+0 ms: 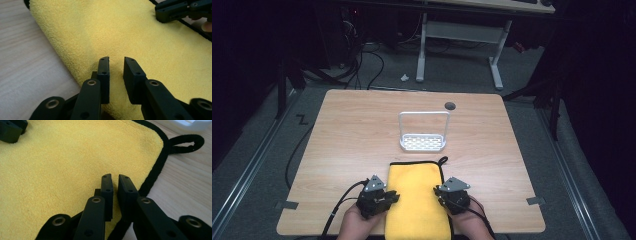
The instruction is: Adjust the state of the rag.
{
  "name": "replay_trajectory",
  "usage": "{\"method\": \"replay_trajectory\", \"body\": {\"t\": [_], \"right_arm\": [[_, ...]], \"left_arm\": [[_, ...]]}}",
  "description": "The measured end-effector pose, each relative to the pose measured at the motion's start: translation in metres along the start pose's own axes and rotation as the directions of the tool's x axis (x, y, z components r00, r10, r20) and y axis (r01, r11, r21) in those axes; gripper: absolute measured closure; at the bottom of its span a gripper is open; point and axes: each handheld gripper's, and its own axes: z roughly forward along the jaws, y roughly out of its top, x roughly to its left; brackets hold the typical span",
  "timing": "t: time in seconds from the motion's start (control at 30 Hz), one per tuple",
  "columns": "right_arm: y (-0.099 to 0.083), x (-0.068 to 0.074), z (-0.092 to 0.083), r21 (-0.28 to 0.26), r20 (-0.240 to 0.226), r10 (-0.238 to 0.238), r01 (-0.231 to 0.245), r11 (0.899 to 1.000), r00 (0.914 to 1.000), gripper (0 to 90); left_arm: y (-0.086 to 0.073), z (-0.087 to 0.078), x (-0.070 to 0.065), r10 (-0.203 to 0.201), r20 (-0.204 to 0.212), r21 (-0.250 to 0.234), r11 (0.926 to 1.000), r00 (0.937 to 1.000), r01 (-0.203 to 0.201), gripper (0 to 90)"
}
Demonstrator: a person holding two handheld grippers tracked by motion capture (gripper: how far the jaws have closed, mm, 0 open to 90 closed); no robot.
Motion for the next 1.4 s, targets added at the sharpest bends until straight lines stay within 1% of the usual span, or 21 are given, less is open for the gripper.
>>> {"method": "replay_trajectory", "body": {"t": [0.1,0.13,0.2,0.3,0.37,0.43,0.5,0.63,0.67,0.7,0.8,0.87,0.9,0.97,1.03,1.07,1.13,1.2,1.23,1.33,1.4], "right_arm": [[-0.003,0.001,-0.002,-0.014,-0.004,0.013,-0.013,1.0,0.9999,83.5],[-0.004,0.001,-0.002,-0.015,-0.004,0.02,-0.02,1.0,0.9998,83.4],[-0.004,0.0,-0.001,-0.017,-0.005,0.019,-0.019,1.0,0.9998,83.2],[-0.005,0.0,-0.001,-0.023,-0.008,0.025,-0.025,0.999,0.9997,83.2],[-0.005,0.001,-0.001,-0.027,-0.005,0.019,-0.019,0.999,0.9998,83.2],[-0.005,0.001,-0.001,-0.027,-0.004,0.018,-0.018,0.999,0.9998,83.2],[-0.005,0.001,-0.001,-0.025,-0.003,0.017,-0.018,1.0,0.9998,83.2],[-0.005,0.001,-0.001,-0.028,-0.005,0.016,-0.016,0.999,0.9999,83.2],[-0.005,0.001,-0.001,-0.028,-0.006,0.016,-0.016,0.999,0.9999,83.3],[-0.005,0.001,-0.001,-0.028,-0.006,0.015,-0.016,0.999,0.9999,83.2],[-0.005,0.001,-0.001,-0.028,-0.008,0.014,-0.014,1.0,0.9999,83.3],[-0.005,0.0,-0.001,-0.028,-0.008,0.013,-0.013,1.0,0.9999,83.2],[-0.005,0.0,-0.001,-0.028,-0.009,0.012,-0.012,1.0,0.9999,83.3],[-0.005,0.0,-0.001,-0.028,-0.009,0.009,-0.009,1.0,0.9999,83.2],[-0.005,0.0,-0.001,-0.028,-0.011,0.007,-0.008,1.0,0.9999,83.2],[-0.005,0.0,-0.001,-0.029,-0.012,0.005,-0.005,1.0,0.9999,83.2],[-0.005,0.0,-0.001,-0.028,-0.013,0.005,-0.006,1.0,0.9999,83.2],[-0.005,0.0,-0.001,-0.029,-0.013,0.004,-0.004,1.0,0.9999,83.2],[-0.005,0.0,-0.001,-0.029,-0.012,0.004,-0.004,1.0,0.9999,83.2],[-0.005,0.0,-0.001,-0.029,-0.012,0.009,-0.01,1.0,0.9999,82.2],[-0.004,-0.001,-0.002,-0.033,-0.021,0.025,-0.026,0.999,0.9995,76.6]], "left_arm": [[-0.002,-0.002,0.0,-0.019,0.016,-0.006,0.9998,0.9997,0.019,74.0],[0.0,-0.002,0.001,-0.02,0.013,-0.003,0.9998,0.9997,0.02,72.9],[0.005,-0.005,0.005,-0.016,-0.018,-0.017,0.9997,0.9997,0.016,72.0],[0.015,-0.01,0.017,-0.057,-0.058,-0.068,0.9963,0.9967,0.053,65.0],[0.022,-0.012,0.027,-0.081,-0.093,-0.096,0.9927,0.9924,0.072,59.1],[0.027,-0.011,0.035,-0.107,-0.091,-0.107,0.9895,0.9901,0.097,55.4],[0.031,-0.01,0.041,-0.12,-0.096,-0.11,0.9879,0.9881,0.109,51.6],[0.037,-0.002,0.047,-0.129,-0.117,-0.109,0.9872,0.9847,0.116,47.5],[0.038,0.0,0.048,-0.138,-0.118,-0.107,0.9862,0.9833,0.126,46.9],[0.039,0.003,0.051,-0.153,-0.106,-0.104,0.9844,0.9826,0.142,46.5],[0.04,0.012,0.058,-0.194,-0.108,-0.084,0.9789,0.975,0.186,46.4],[0.04,0.016,0.062,-0.224,-0.105,-0.075,0.9734,0.969,0.216,47.1],[0.039,0.018,0.063,-0.231,-0.102,-0.071,0.9718,0.9675,0.225,49.2],[0.039,0.02,0.062,-0.224,-0.105,-0.068,0.9736,0.9689,0.218,54.3],[0.039,0.022,0.06,-0.221,-0.095,-0.066,0.9744,0.9707,0.215,59.7],[0.038,0.022,0.059,-0.216,-0.1,-0.065,0.9755,0.9714,0.21,61.3],[0.036,0.023,0.056,-0.199,-0.107,-0.073,0.9788,0.9742,0.191,66.6],[0.034,0.025,0.054,-0.173,-0.109,-0.082,0.9829,0.9789,0.164,73.3],[0.033,0.025,0.054,-0.168,-0.109,-0.089,0.9833,0.9797,0.159,76.0],[0.031,0.025,0.055,-0.181,-0.102,-0.099,0.9802,0.9781,0.171,78.1],[0.03,0.025,0.054,-0.179,-0.11,-0.103,0.9804,0.9777,0.167,78.1]]}}
